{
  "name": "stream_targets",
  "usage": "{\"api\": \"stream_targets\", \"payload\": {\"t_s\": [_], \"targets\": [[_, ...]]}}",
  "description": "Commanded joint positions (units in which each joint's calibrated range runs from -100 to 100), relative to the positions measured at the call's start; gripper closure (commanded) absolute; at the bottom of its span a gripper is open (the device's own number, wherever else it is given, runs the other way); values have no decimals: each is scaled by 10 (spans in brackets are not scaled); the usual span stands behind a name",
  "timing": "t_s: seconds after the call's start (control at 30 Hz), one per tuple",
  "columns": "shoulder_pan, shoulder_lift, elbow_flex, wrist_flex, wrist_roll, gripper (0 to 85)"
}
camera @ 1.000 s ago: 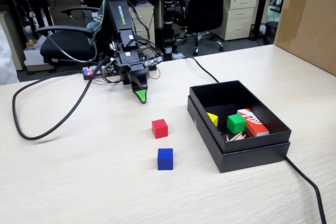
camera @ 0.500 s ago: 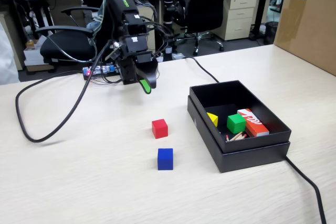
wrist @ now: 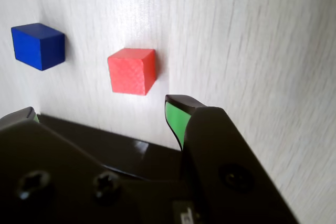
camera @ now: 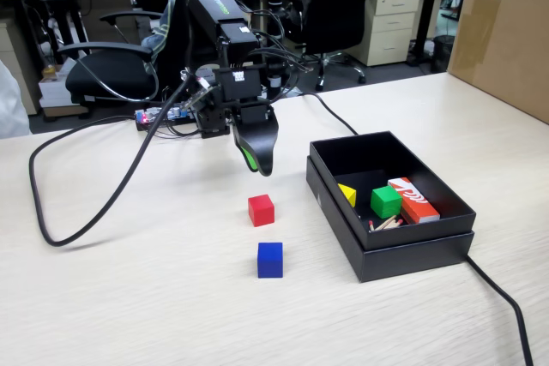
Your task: Put the red cube on top of the blue cube
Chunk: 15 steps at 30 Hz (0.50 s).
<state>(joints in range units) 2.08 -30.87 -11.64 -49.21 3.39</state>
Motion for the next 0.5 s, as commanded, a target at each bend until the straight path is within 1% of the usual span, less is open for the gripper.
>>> {"api": "stream_targets", "payload": {"t_s": [0.0, 0.47], "targets": [[-5, 45, 62, -5, -2, 378], [-10, 181, 97, -5, -1, 375]]}}
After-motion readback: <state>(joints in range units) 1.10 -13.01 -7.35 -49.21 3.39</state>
